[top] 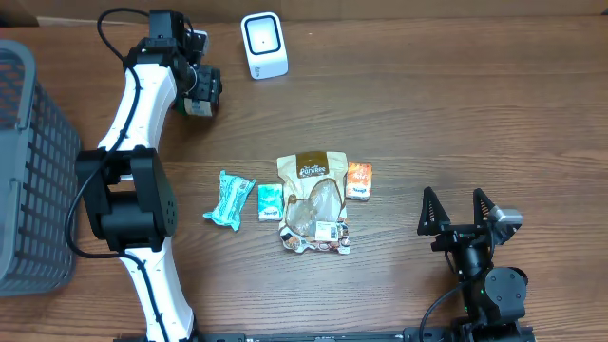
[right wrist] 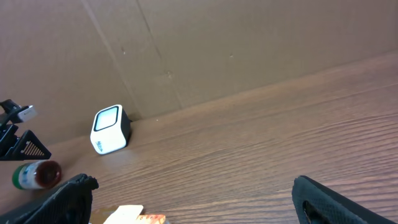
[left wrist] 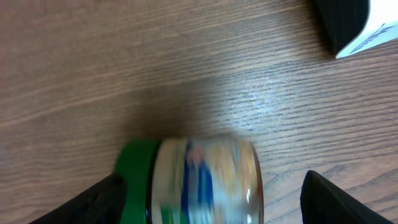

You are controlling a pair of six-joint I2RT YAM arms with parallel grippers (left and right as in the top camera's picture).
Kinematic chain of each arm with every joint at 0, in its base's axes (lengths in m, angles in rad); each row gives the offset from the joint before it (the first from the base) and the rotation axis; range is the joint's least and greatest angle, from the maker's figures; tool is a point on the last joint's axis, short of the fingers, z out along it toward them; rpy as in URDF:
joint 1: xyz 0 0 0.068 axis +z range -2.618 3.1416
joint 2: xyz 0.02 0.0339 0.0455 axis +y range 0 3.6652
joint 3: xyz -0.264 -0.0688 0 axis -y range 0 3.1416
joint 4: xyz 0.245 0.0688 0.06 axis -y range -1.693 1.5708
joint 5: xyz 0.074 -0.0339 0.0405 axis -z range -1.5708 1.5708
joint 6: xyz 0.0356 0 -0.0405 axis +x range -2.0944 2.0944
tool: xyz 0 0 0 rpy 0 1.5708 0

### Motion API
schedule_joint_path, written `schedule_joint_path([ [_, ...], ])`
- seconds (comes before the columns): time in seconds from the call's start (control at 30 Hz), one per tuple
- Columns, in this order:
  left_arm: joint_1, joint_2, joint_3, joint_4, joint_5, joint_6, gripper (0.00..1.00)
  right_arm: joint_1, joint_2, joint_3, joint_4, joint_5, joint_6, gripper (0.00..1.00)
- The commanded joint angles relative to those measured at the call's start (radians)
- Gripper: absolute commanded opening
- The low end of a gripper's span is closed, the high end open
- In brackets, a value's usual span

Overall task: Scan the item barcode
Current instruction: 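Set the Knorr jar down left of the scanner and adjust it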

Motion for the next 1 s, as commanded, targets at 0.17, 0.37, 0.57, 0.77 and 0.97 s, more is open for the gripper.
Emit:
schedule_joint_path([
  [0.17, 0.016, 0.008, 0.006, 0.007, -0.04, 0.055, 0.82, -0.002, -0.009, -0.011, 0.005, 0.003, 0.001, 1.0],
  [0.37, 0.033, 0.031, 0.006, -0.022, -0.038, -0.121, 0.79, -0.002, -0.009, -0.011, 0.005, 0.003, 0.001, 1.0],
  [0.57, 0.023, 0.084, 0.006, -0.001, -0.013, -0.137, 0.82, -0.002, -0.009, -0.011, 0.005, 0.003, 0.001, 1.0],
  [0.77, 0.003, 0.121, 0.006, 0.035, 0.014, -0.139, 0.86, -0.002, -0.009, -0.011, 0.005, 0.003, 0.001, 1.0],
  [0.97, 0.0, 0.121, 0.006, 0.012, 0.013, -0.138, 0.83, -0.002, -0.009, -0.011, 0.004, 0.003, 0.001, 1.0],
])
